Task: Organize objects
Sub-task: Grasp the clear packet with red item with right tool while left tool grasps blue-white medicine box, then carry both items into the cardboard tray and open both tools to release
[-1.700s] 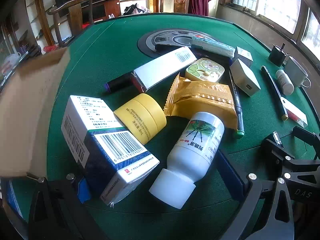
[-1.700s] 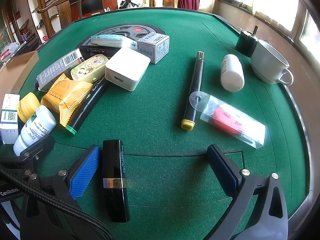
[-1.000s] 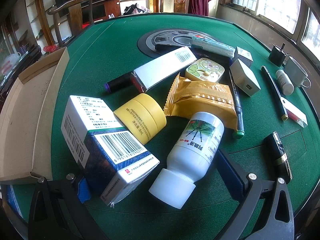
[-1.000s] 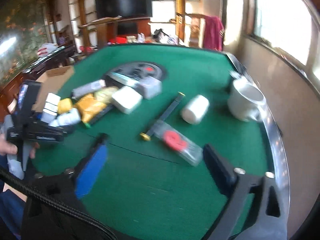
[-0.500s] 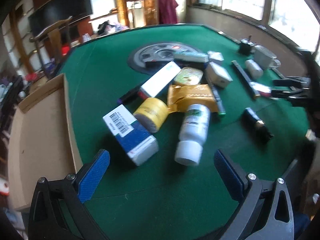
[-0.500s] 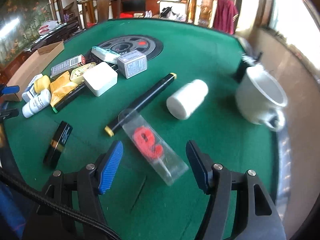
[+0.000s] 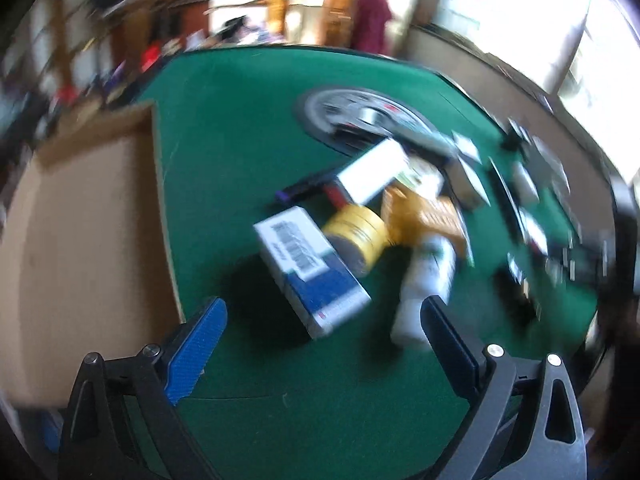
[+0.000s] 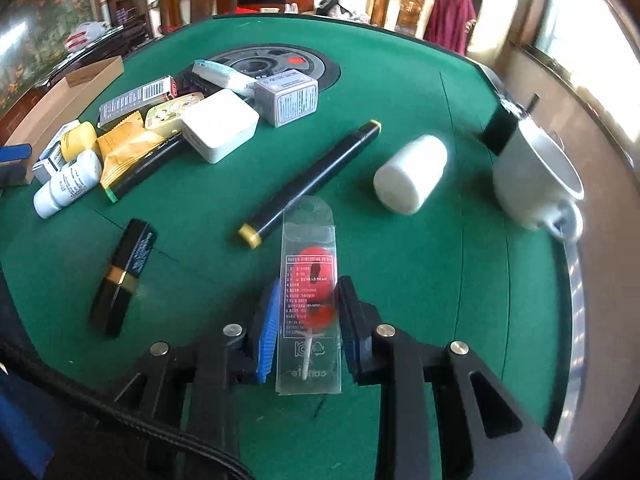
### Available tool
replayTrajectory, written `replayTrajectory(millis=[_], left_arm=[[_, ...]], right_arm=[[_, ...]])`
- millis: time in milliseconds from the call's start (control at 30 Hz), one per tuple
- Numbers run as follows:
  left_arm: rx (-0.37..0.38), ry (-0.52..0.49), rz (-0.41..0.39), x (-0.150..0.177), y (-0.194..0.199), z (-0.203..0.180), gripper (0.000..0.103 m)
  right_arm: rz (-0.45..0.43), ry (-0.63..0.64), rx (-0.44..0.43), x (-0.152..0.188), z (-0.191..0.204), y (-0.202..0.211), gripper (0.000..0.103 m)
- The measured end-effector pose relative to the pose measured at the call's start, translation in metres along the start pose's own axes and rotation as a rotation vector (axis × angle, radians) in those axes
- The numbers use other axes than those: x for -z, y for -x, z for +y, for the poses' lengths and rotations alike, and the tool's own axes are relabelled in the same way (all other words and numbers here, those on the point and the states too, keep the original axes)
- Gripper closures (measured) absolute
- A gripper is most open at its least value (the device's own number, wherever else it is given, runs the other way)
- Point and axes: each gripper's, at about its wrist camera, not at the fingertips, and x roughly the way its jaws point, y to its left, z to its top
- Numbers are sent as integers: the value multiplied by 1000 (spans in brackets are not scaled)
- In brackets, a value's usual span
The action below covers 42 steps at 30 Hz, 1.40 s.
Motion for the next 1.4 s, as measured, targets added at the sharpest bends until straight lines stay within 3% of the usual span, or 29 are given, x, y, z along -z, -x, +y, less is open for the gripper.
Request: replayTrajectory(millis=[67,133,300,400,533,733,1000,1167,1400], left_arm=[[-21,64,8,-5,-4,5,9],[-49,94,25,-9,-11,5,28],[-102,118,68,-15,-29,7,48],[-136,101,85,-19,-41,4,63],[-215,53,68,-20,-49,-2,74],[-144,9,21,-7,-31,-2,74],[-56,19,-103,-2,26,5,74],[-69,52,-181,-5,60,27,74],[-190,137,-269,-11,76,77,73]], right_arm=[[-10,-16,0,3,2,1,78],[-19,-39,-18,7,1,2,78],[-32,-74,-43,6,-1,5,78],[-36,-84,-53,7,-1,6,78],[-42,-100,-71,8,0,8,78],[-77,-146,-123,9,0,18,78],[-137,-160,-220,-8,27,40,78],[-157,-131,-310,-27,61,46,78],[-171,-44,-415,-54,128,46,78]])
